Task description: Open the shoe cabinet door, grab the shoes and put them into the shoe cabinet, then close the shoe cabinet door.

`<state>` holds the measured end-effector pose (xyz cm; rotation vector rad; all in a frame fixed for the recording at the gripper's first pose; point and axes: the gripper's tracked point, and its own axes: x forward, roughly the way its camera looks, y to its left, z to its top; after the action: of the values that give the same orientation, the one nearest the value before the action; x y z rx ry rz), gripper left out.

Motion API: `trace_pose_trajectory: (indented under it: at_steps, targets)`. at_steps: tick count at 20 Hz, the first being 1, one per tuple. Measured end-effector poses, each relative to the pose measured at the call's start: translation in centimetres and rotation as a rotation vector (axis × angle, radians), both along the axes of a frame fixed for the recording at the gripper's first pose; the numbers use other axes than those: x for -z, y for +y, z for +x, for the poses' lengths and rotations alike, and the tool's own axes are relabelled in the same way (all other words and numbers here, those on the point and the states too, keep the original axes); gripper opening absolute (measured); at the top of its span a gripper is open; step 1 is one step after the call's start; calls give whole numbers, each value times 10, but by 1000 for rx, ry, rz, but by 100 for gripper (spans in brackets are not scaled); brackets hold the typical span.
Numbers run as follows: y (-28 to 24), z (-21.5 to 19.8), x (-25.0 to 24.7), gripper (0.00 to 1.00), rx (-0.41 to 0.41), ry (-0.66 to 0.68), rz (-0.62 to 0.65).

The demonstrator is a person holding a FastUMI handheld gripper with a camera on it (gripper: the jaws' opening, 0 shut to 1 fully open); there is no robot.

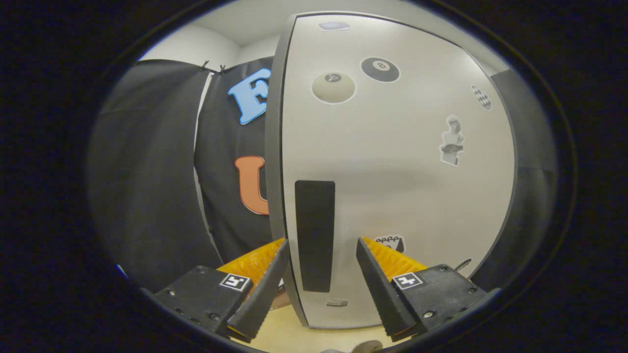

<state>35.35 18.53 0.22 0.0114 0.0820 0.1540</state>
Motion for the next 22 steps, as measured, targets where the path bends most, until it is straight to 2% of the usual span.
trace_pose_trajectory:
  at_steps: [3, 8, 14, 22]
  targets:
    - [-4, 2, -3, 72, 43, -1, -8]
    - [2, 2, -2, 41, -8, 28, -20]
    - [-1, -10, 1, 31, -86, 43, -19]
    - [-30, -97, 3, 28, -114, 36, -15]
